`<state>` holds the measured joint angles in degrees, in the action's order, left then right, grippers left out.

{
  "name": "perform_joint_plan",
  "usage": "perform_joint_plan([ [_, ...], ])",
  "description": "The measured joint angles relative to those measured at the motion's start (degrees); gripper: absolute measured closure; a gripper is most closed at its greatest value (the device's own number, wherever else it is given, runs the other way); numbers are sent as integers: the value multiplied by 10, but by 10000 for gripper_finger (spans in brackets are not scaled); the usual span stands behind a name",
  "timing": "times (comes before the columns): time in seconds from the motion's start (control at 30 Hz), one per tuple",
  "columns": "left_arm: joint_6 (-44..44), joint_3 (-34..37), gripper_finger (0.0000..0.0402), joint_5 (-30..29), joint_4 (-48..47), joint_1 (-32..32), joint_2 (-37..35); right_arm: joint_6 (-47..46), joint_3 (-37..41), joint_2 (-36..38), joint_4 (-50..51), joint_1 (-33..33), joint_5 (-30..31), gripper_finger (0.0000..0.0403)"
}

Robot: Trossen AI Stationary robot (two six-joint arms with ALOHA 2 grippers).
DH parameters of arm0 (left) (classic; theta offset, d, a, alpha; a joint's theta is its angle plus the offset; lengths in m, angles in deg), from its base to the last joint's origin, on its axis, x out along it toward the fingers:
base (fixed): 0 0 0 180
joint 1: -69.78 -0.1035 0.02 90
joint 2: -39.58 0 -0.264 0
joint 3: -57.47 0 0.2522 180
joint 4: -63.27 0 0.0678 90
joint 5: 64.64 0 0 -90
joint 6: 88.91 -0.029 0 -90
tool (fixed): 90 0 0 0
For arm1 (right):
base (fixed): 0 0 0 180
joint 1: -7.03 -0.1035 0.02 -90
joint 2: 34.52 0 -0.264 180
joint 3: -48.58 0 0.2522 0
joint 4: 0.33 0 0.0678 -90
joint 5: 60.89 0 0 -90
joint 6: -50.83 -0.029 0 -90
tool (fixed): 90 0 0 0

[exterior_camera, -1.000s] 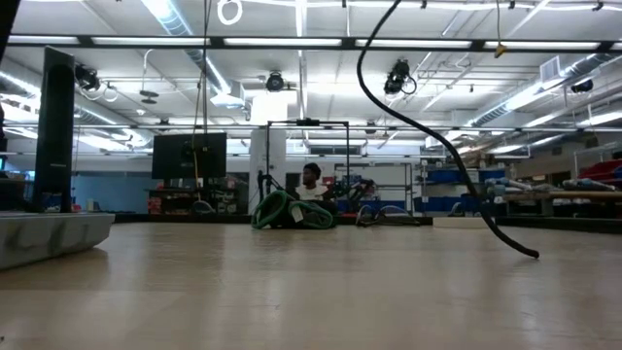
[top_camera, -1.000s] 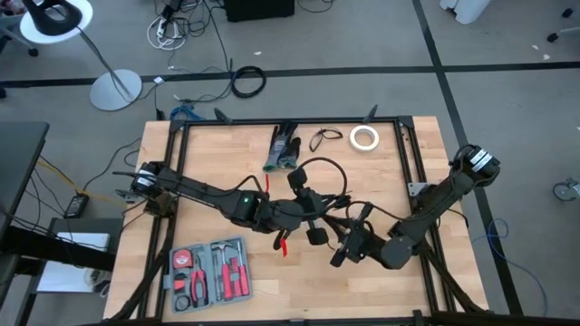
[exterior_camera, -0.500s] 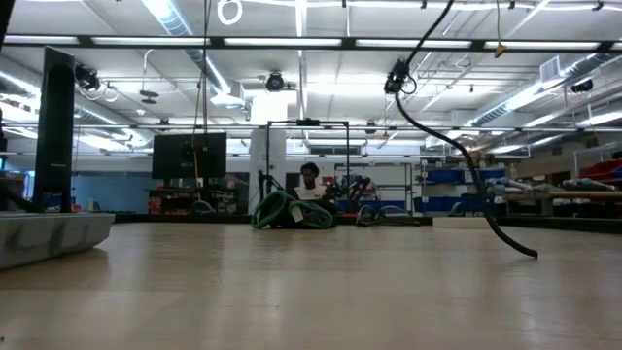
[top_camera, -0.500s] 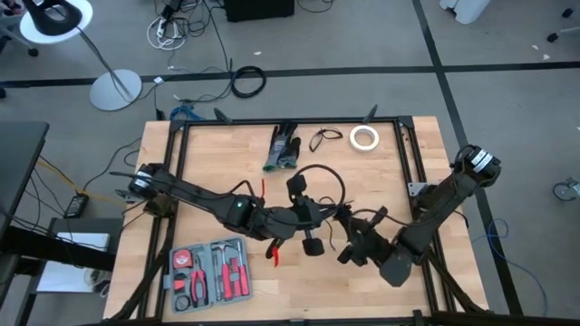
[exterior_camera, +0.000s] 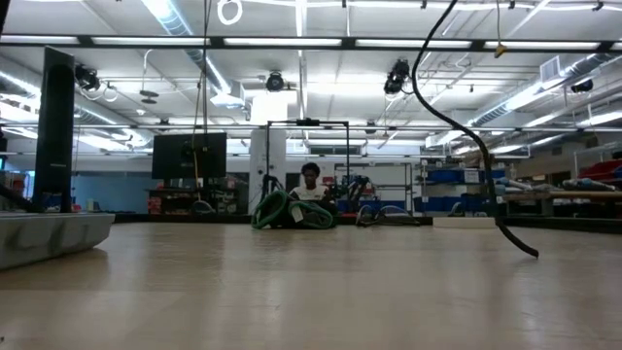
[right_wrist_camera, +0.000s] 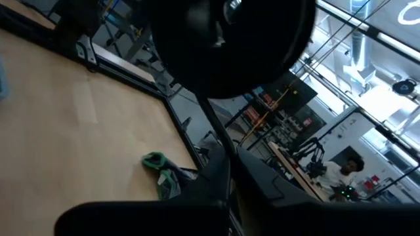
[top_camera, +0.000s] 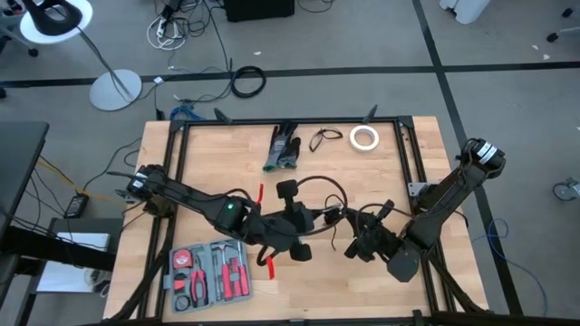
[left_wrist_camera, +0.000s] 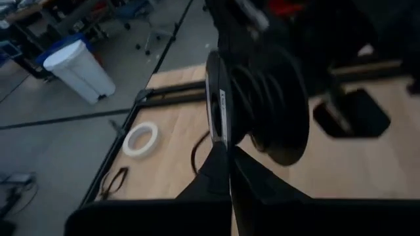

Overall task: Coil cords
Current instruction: Coil the black wire into a spool

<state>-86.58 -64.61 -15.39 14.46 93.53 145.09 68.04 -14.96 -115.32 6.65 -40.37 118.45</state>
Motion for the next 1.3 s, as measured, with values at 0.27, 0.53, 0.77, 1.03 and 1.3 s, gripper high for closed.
perform_joint_plan([
  [0.27,39,0,402,11,-88,0,0,0,0,3,21,18,0,393],
  [0.53,43,0,402,5,-109,1,-1,-3,1,4,25,22,-56,363],
  [0.77,33,0,402,8,-97,1,-1,-93,1,4,91,25,-52,282],
  [1.03,38,1,402,10,-89,1,-1,-131,1,4,101,47,8,251],
  [1.3,32,1,402,15,-86,0,-1,-193,1,3,110,70,-63,263],
])
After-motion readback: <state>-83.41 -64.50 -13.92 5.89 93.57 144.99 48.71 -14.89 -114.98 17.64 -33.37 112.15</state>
